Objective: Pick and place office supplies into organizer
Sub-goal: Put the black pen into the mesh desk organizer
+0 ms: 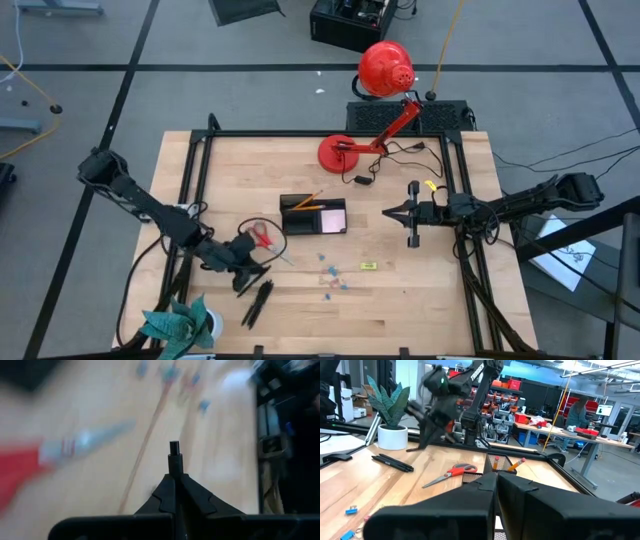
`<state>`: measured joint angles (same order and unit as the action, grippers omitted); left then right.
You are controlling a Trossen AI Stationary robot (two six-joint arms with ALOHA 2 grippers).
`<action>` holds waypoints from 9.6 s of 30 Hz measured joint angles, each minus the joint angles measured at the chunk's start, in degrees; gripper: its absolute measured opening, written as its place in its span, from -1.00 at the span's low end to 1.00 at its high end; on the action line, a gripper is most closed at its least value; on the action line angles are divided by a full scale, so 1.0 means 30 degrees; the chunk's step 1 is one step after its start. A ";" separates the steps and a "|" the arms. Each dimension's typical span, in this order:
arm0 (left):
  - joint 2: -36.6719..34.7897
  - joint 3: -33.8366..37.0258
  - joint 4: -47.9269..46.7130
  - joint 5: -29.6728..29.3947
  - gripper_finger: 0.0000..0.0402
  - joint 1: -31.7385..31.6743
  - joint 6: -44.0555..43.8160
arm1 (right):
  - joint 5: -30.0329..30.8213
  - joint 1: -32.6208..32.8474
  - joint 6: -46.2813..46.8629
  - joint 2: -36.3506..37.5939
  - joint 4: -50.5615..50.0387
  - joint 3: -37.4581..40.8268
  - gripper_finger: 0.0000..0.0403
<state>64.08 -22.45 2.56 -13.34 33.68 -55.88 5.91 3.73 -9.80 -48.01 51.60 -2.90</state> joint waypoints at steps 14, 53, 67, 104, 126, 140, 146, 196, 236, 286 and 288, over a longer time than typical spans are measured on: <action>-0.1476 -0.4868 0.0205 -0.6521 -0.96 -0.3203 1.4579 | 0.0000 0.0007 -0.0007 0.0000 -0.0002 -0.0005 -0.96; 0.6655 -0.5839 0.4372 -0.8953 -0.96 -0.9135 1.7521 | -0.0007 0.0007 0.0539 0.0000 0.0008 -0.0006 -0.96; 0.6655 -0.5833 0.2960 -0.8490 -0.96 -0.9203 1.4955 | -0.0007 0.0007 0.0669 0.0000 0.0126 0.0002 -0.96; 0.6648 -0.3078 0.7360 -0.5379 -0.40 -1.0005 1.5710 | -0.0021 0.0007 0.1042 0.0000 0.0129 0.0001 -0.96; 0.5657 -1.6240 -1.2941 -0.6407 -0.36 -0.1581 1.2144 | -0.0035 0.0015 0.1314 -0.0007 -0.0518 -0.0001 -0.96; 1.1468 -1.7299 -1.7302 0.1815 -0.61 0.1876 -0.4296 | -0.0051 0.0022 0.1582 -0.0007 -0.0570 -0.0004 -0.96; 1.3288 -1.7292 -1.6889 0.3780 -0.59 0.1732 -0.8577 | -0.0036 0.0022 0.1480 -0.0007 -0.0574 -0.0004 -0.96; 1.5150 -1.7299 -1.7343 0.4916 -0.03 -0.0322 -0.8844 | 0.0000 0.0022 0.1406 -0.0007 -0.1299 -0.0004 -0.96; 1.6229 -1.6745 -1.5375 0.5076 -0.77 -0.0016 -0.5266 | 0.0000 0.0022 0.1406 0.0000 -0.1284 -0.0006 -0.96; 1.5114 -2.0046 -1.2964 -0.0883 -0.87 -0.1138 0.5640 | 0.0000 0.0022 0.1479 0.0000 -0.1503 -0.0006 -0.96; 1.5114 -2.0046 -1.2956 -0.0883 -0.87 -0.1131 0.5647 | 0.0006 0.0022 0.1472 -0.0001 -0.1510 -0.0004 -0.96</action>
<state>109.43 -82.59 -36.31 -15.99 30.28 -38.94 5.93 3.79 -5.39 -48.01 47.07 -2.91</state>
